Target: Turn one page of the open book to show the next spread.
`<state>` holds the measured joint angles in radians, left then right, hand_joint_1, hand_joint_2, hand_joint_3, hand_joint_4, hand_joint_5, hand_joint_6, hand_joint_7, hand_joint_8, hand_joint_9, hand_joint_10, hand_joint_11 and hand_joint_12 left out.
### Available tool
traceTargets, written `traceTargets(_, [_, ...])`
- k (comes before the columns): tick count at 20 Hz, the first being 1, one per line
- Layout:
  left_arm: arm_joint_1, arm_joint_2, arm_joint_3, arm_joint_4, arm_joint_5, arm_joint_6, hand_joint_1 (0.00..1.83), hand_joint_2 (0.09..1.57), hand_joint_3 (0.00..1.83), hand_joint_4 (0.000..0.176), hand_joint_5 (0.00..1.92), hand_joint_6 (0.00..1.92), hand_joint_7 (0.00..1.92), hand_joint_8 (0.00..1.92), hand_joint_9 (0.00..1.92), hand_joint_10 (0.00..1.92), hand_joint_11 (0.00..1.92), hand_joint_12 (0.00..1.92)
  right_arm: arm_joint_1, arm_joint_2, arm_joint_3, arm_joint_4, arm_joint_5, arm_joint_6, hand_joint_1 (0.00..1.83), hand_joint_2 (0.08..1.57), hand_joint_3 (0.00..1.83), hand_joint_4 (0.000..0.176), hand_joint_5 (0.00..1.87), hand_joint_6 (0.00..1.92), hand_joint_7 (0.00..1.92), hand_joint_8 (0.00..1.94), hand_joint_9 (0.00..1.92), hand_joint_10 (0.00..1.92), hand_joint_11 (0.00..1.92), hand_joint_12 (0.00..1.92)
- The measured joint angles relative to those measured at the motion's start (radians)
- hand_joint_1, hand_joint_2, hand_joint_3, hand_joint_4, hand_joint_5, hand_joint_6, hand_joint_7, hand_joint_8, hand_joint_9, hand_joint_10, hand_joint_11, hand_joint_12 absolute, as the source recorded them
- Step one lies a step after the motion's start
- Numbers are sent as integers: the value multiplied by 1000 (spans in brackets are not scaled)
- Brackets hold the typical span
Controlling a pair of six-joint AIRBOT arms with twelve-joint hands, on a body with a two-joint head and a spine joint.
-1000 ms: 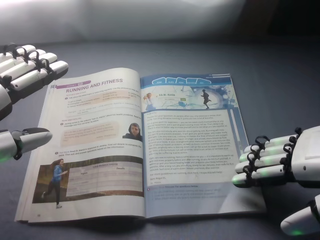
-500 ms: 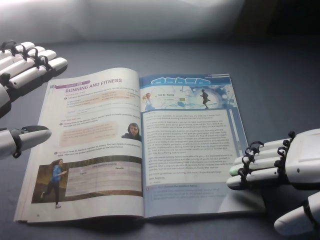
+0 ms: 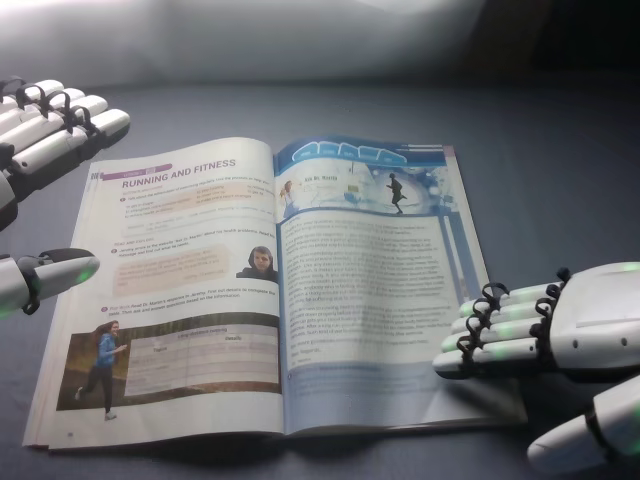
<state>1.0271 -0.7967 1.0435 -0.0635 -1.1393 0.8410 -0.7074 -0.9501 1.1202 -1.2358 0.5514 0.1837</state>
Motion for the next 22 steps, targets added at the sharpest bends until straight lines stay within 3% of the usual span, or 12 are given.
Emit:
traceTargets(8, [5, 2, -1, -14, -19, 5, 374, 1330, 1, 0, 16, 4, 0, 0, 0, 0, 1, 0, 39, -88, 54, -1, 22, -6, 0, 1274, 9, 0, 4, 2, 0, 0, 0, 0, 0, 0])
traceTargets(17, [26, 13, -10, -53, -54, 19, 411, 1328, 0, 0, 19, 4, 0, 0, 0, 0, 18, 9, 38, -235, 121, 327, 58, -292, 0, 1268, 6, 0, 0, 0, 0, 0, 0, 0, 0, 0])
traceTargets(22, [37, 16, -14, -62, -72, 24, 405, 1333, 1, 0, 17, 2, 0, 0, 0, 0, 20, 15, 52, -304, 158, 402, 106, -342, 0, 1255, 0, 0, 35, 14, 5, 2, 0, 0, 0, 0])
